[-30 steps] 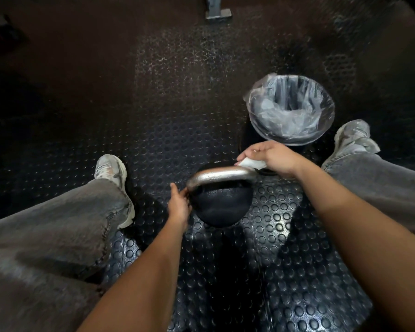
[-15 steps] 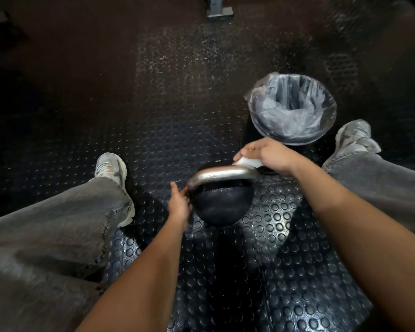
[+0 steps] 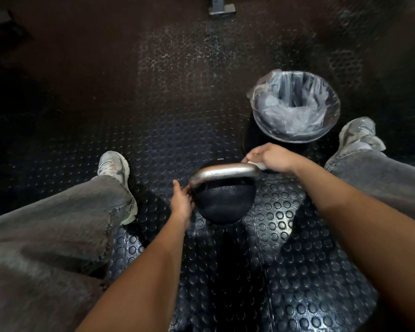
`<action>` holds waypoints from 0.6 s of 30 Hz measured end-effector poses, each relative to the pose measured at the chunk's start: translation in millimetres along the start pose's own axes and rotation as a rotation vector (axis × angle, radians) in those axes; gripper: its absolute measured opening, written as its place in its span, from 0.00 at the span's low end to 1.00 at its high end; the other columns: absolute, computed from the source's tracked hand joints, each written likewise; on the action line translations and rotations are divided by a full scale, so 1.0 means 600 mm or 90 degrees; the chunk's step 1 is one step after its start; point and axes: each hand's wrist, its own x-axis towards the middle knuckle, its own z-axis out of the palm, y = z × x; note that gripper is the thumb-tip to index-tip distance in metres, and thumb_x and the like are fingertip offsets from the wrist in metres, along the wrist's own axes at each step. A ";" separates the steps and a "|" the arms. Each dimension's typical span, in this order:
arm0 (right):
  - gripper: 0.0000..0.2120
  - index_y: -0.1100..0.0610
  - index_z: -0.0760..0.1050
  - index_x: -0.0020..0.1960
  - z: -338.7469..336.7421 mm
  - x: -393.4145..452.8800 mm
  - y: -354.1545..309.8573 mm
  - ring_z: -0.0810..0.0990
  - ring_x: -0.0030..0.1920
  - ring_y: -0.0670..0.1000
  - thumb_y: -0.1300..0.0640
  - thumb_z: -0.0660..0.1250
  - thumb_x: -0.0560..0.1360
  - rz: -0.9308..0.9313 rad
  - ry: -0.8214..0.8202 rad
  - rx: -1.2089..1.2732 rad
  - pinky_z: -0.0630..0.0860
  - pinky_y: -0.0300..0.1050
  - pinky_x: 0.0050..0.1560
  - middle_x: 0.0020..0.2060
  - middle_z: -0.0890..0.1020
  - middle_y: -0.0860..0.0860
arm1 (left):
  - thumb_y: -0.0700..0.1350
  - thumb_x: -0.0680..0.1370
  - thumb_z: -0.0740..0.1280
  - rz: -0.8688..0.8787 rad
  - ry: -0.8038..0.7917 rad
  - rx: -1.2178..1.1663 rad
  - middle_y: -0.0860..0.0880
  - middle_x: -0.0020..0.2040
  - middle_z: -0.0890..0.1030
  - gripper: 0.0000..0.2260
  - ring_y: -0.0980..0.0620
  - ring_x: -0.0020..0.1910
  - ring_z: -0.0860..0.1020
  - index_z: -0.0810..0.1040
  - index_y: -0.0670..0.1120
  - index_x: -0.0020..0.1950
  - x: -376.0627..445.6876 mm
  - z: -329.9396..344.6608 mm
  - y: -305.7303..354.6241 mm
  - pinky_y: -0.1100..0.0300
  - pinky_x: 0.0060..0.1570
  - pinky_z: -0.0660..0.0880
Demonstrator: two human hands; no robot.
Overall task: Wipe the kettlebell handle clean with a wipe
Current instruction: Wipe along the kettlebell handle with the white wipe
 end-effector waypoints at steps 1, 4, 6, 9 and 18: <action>0.12 0.50 0.86 0.50 -0.007 0.000 -0.018 0.81 0.52 0.47 0.51 0.63 0.83 -0.022 -0.024 -0.017 0.70 0.45 0.59 0.47 0.86 0.45 | 0.61 0.84 0.47 0.001 -0.003 0.001 0.41 0.71 0.75 0.31 0.45 0.71 0.72 0.70 0.40 0.73 0.000 0.000 0.000 0.55 0.68 0.67; 0.12 0.47 0.85 0.53 -0.023 -0.012 -0.040 0.80 0.57 0.47 0.50 0.63 0.83 -0.099 -0.047 -0.033 0.69 0.45 0.63 0.52 0.86 0.43 | 0.62 0.84 0.47 -0.002 -0.004 0.004 0.42 0.71 0.75 0.31 0.46 0.71 0.72 0.71 0.40 0.73 -0.001 -0.001 0.001 0.56 0.66 0.68; 0.12 0.48 0.85 0.55 -0.032 -0.021 -0.017 0.81 0.58 0.49 0.50 0.62 0.83 -0.114 -0.026 0.018 0.69 0.45 0.63 0.54 0.86 0.44 | 0.62 0.84 0.47 -0.004 -0.005 0.004 0.42 0.71 0.75 0.31 0.46 0.71 0.72 0.71 0.40 0.73 -0.001 -0.001 0.001 0.56 0.66 0.68; 0.12 0.49 0.85 0.54 -0.031 -0.027 0.052 0.80 0.53 0.56 0.53 0.63 0.83 -0.031 0.030 0.144 0.73 0.50 0.57 0.53 0.86 0.51 | 0.62 0.84 0.47 -0.002 -0.006 -0.002 0.42 0.71 0.74 0.31 0.45 0.72 0.70 0.70 0.40 0.73 -0.001 -0.001 0.001 0.55 0.70 0.66; 0.12 0.48 0.86 0.50 0.001 0.003 -0.015 0.82 0.53 0.50 0.51 0.63 0.82 0.001 -0.022 -0.016 0.73 0.55 0.65 0.48 0.87 0.48 | 0.62 0.84 0.48 -0.009 -0.015 -0.018 0.40 0.72 0.74 0.32 0.45 0.71 0.72 0.70 0.40 0.74 0.002 -0.002 0.003 0.53 0.71 0.66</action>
